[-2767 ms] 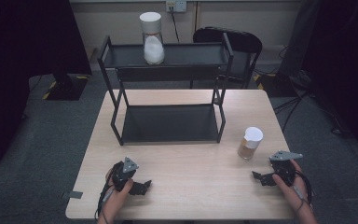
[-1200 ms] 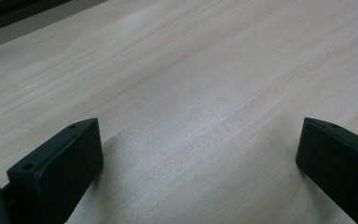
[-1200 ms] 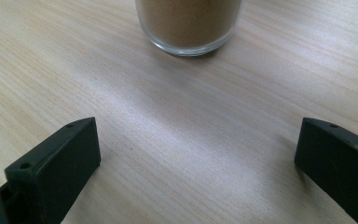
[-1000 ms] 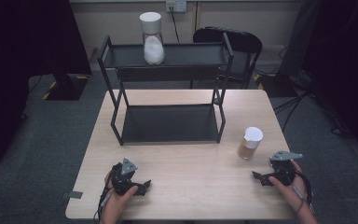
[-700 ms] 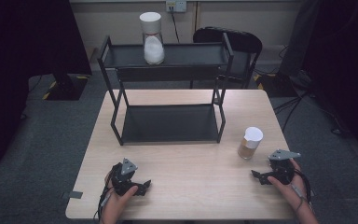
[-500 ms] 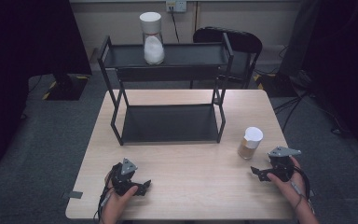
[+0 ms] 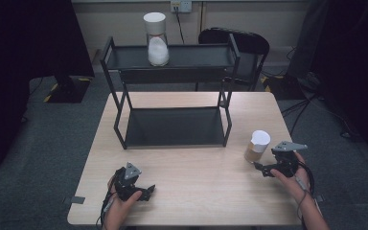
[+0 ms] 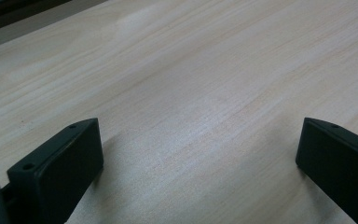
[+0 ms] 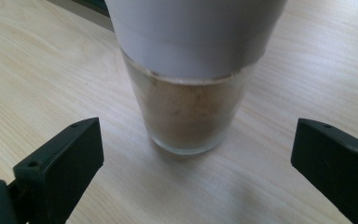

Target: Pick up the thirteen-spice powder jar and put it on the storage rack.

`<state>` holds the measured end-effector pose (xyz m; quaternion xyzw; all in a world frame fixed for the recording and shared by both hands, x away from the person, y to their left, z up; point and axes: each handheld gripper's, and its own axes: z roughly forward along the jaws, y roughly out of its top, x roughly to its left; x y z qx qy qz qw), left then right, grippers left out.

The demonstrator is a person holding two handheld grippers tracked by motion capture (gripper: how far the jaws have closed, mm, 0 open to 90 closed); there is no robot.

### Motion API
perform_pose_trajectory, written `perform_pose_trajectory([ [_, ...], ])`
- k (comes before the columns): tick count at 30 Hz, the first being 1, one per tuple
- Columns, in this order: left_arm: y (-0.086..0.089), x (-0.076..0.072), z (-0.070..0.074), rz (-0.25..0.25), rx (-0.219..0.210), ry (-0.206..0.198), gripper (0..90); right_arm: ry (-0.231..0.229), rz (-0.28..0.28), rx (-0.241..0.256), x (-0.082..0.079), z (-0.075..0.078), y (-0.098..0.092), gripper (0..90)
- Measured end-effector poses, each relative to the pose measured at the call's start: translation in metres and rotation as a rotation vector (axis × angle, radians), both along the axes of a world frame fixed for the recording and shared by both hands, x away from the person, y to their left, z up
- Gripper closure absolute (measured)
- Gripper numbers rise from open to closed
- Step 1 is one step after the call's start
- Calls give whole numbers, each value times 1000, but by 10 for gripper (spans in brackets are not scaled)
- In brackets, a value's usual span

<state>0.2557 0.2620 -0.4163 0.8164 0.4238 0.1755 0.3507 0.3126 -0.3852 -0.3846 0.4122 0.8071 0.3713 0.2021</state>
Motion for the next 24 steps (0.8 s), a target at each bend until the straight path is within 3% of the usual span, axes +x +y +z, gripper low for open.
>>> perform_pose_trajectory([
  [14, 0, 0, 0, 0, 0, 0, 0, -36, 4, 8, 5, 2, 10, 16],
  [24, 0, 0, 0, 0, 0, 0, 0, -69, -3, 107, 11, -5, 7, 112],
])
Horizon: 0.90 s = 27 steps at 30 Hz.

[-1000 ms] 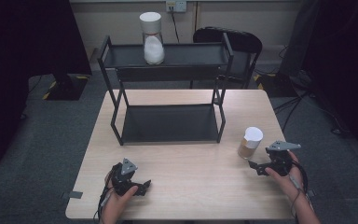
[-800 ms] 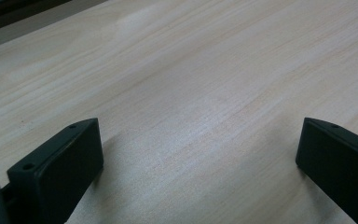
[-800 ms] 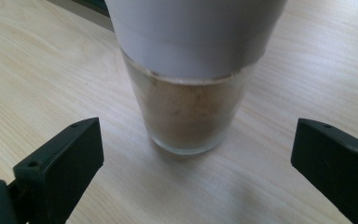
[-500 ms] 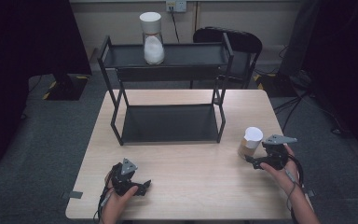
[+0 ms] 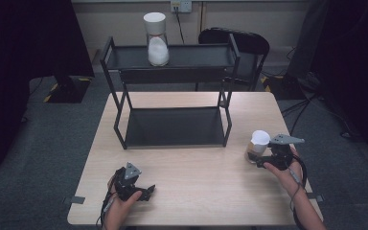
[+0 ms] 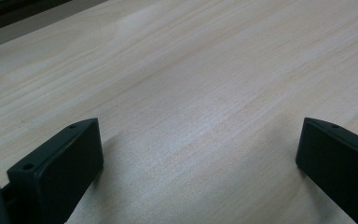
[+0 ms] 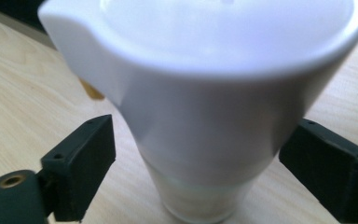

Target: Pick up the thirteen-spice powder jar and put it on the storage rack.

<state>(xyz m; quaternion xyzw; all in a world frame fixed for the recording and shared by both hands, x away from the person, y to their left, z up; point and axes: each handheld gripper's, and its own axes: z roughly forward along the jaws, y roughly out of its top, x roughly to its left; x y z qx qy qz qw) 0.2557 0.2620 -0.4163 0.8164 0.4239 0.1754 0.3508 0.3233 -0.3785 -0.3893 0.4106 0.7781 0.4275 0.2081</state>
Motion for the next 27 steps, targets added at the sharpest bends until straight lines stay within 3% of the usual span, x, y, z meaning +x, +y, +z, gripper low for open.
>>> perform_pose_trajectory([
  [7, 0, 0, 0, 0, 0, 0, 0, -39, 7, -2, 2, 0, 4, 227],
  [15, 0, 0, 0, 0, 0, 0, 0, -68, -3, -4, -1, -6, 5, 299],
  [17, 0, 0, 0, 0, 0, 0, 0, -71, -9, 18, -1, -9, 3, 298],
  [27, 0, 0, 0, 0, 0, 0, 0, -97, -7, 4, -6, -11, 5, 305],
])
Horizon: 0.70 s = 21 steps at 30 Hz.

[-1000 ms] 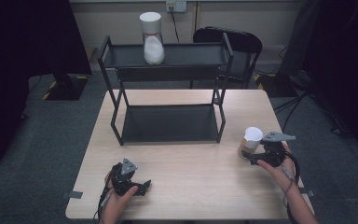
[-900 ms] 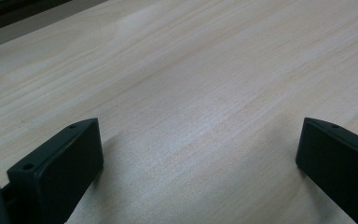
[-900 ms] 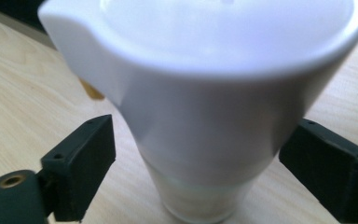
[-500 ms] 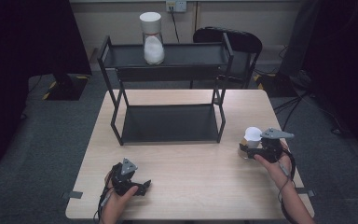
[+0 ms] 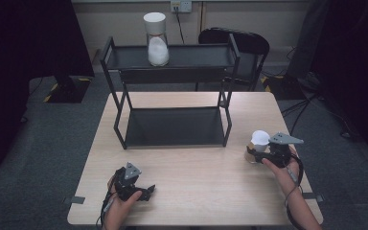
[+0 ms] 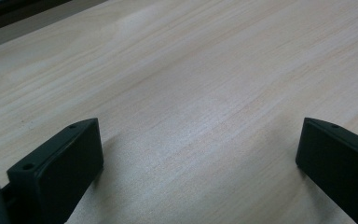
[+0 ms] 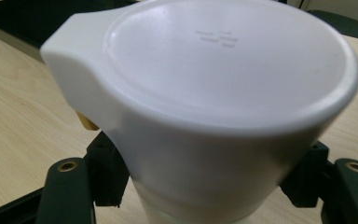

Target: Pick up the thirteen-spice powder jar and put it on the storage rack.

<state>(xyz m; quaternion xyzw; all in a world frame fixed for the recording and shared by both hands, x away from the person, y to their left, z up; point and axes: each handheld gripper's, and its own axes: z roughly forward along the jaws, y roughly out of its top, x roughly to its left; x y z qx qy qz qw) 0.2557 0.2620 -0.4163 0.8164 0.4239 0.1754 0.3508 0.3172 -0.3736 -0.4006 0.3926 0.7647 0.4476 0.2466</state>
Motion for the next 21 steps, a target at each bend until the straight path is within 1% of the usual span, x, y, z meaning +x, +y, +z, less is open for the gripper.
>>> perform_pose_trajectory([
  [2, 0, 0, 0, 0, 0, 0, 0, -7, 7, -5, -1, 0, 1, 305],
  [5, 0, 0, 0, 0, 0, 0, 0, -2, 19, 3, -1, 1, -1, 305],
  [7, 0, 0, 0, 0, 0, 0, 0, -12, 27, -1, -2, 4, -1, 305],
  [8, 0, 0, 0, 0, 0, 0, 0, -6, 34, -5, -2, 7, -1, 305],
  [11, 0, 0, 0, 0, 0, 0, 0, 7, 55, 8, 0, 13, -1, 305],
  [13, 0, 0, 0, 0, 0, 0, 0, 9, 64, 2, 1, 18, 1, 305],
  [16, 0, 0, 0, 0, 0, 0, 0, 25, 86, 23, 4, 23, 2, 305],
  [19, 0, 0, 0, 0, 0, 0, 0, 30, 107, 7, 5, 32, 9, 305],
  [21, 0, 0, 0, 0, 0, 0, 0, 27, 118, -14, 5, 38, 15, 305],
])
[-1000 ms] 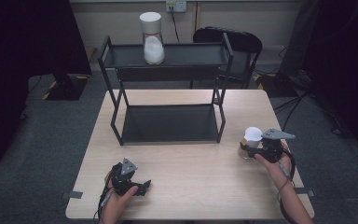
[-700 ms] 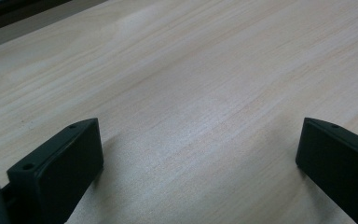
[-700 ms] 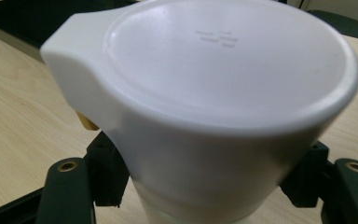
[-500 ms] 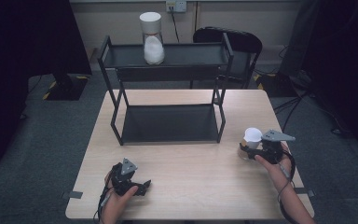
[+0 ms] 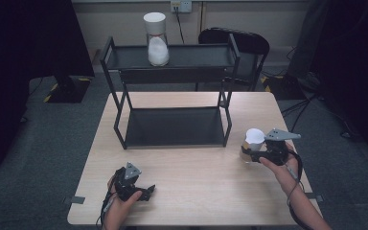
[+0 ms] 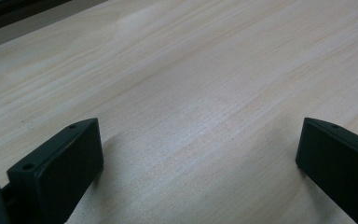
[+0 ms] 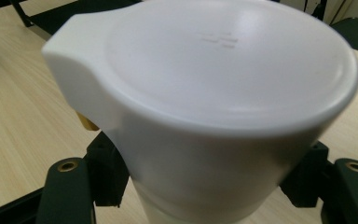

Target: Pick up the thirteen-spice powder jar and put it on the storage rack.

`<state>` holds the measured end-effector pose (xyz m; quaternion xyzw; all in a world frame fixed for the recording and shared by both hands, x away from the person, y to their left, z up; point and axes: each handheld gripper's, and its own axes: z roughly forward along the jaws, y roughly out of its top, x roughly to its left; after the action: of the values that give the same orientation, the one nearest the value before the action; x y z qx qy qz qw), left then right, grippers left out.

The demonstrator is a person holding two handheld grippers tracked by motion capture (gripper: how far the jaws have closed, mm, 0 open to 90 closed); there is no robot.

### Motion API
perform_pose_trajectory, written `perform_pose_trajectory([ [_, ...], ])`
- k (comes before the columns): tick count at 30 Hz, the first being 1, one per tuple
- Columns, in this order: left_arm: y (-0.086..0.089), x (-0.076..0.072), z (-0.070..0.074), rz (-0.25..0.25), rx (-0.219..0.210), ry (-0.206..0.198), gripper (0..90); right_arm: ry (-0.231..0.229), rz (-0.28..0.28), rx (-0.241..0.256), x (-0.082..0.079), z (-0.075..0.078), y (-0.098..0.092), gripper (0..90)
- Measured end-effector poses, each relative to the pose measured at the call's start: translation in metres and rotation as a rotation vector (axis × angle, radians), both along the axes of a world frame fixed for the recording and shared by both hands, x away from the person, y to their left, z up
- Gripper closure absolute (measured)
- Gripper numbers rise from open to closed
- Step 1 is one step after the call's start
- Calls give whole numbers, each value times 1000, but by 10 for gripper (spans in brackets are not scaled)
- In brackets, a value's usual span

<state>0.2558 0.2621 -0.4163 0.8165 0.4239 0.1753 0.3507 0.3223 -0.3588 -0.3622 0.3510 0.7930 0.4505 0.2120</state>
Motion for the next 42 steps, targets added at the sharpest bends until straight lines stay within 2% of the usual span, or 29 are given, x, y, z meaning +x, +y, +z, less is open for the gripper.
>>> perform_pose_trajectory([
  [3, 0, 0, 0, 0, 0, 0, 0, -10, 19, -4, 0, 7, 6, 305],
  [8, 0, 0, 0, 1, -2, 0, 0, 4, 63, 4, 5, 18, 14, 305],
  [16, 0, 0, 0, 0, 0, 0, 0, 20, 113, 18, 11, 26, 28, 305],
  [26, 0, 0, 0, 0, 0, 0, 0, 13, 168, -7, 20, 44, 53, 305],
  [31, 0, 0, 0, -1, 0, 0, 0, 17, 188, 6, 25, 49, 64, 305],
  [42, 0, 0, 0, 0, -1, 0, 0, 16, 225, -25, 35, 66, 91, 305],
])
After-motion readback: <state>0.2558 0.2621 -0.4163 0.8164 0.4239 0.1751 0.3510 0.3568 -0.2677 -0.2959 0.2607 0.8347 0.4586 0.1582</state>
